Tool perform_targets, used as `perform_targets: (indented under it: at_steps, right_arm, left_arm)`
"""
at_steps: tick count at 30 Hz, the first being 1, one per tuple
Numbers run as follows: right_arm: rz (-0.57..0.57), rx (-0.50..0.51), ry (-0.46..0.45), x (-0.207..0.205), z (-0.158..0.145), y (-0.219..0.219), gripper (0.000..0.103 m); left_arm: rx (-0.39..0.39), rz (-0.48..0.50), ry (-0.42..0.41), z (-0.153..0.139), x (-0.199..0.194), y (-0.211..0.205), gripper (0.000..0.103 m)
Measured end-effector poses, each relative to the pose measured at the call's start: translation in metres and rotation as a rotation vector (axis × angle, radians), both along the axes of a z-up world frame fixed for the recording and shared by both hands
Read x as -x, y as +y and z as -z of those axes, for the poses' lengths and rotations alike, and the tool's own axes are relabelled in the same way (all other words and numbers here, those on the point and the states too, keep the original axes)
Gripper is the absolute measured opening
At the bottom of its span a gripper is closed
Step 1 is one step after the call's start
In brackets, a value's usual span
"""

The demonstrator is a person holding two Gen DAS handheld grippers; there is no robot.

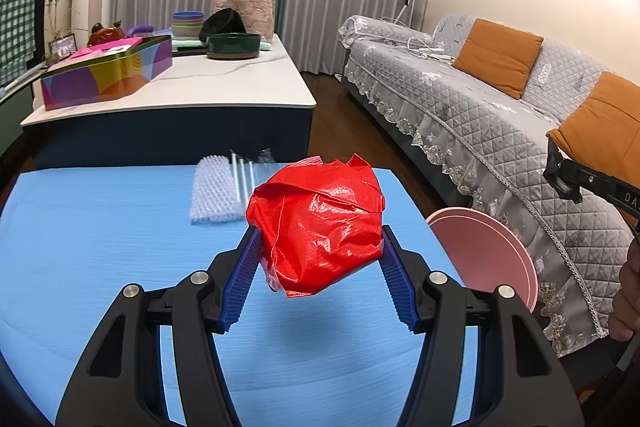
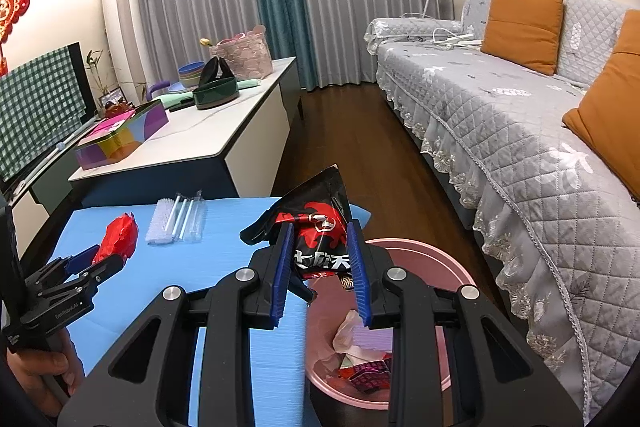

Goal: Collect trash
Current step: 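Carry the red bag and snack packet in both tools over the pink bin, then open both tools to drop the red bag and snack packet into the bin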

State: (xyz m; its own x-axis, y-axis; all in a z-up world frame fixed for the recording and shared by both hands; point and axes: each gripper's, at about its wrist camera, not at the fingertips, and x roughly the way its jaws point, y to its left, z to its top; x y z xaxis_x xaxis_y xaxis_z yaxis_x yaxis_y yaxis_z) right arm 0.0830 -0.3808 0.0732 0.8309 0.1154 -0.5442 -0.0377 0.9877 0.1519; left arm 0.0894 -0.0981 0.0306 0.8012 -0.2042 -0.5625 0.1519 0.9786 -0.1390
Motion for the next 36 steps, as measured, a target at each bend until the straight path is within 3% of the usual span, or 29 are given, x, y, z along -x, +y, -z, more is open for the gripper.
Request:
perform_targets:
  at_steps: [25, 36]
  right_arm:
    - [0.095, -0.020, 0.015, -0.010, 0.009, -0.052, 0.028]
    - [0.115, -0.027, 0.032, -0.020, 0.015, -0.062, 0.028]
  left_arm:
    - [-0.005, 0.096, 0.020, 0.017, -0.017, -0.054, 0.058]
    - [-0.004, 0.219, 0.003, 0.023, -0.030, -0.105, 0.058]
